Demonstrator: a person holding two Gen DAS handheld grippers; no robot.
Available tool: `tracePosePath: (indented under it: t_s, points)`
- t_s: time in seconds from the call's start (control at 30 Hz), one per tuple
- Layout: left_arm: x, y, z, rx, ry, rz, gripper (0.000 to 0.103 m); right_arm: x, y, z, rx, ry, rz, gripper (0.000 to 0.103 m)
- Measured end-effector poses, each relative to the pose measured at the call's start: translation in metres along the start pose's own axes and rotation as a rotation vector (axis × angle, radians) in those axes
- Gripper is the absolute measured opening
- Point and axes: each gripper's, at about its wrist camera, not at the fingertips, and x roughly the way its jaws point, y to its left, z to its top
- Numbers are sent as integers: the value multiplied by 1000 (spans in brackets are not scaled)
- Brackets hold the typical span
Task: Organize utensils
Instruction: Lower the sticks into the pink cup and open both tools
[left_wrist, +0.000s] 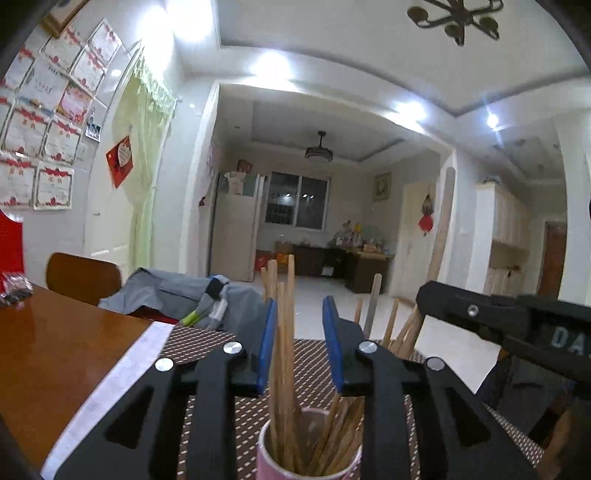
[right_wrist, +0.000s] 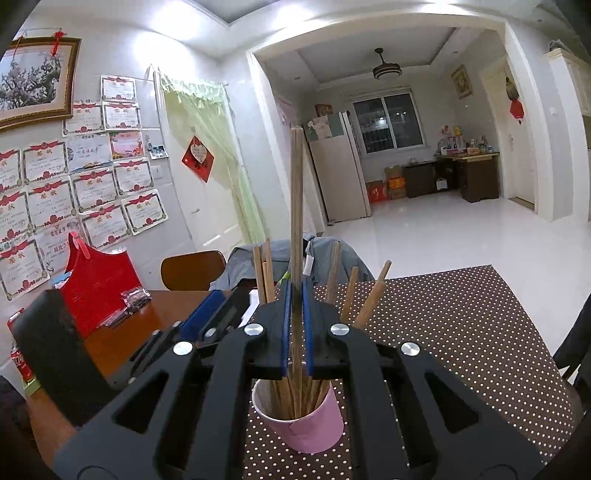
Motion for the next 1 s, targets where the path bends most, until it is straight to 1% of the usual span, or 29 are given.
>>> tracePosePath:
  t_s: [0.1, 0.43, 0.73, 1.0]
  points:
    - [-8, 3, 3, -5, 24, 31, 33, 0, -2, 0, 9, 8, 4, 7]
    - [-8, 13, 11, 21, 103, 93, 34, 4, 1, -2, -7, 41, 10, 7]
    - [-7, 18, 15, 34, 121, 111, 35, 9, 2, -5, -15, 73, 10, 7]
    - [0, 18, 13, 62, 149, 149, 35, 25, 10, -15, -43, 136, 9, 7]
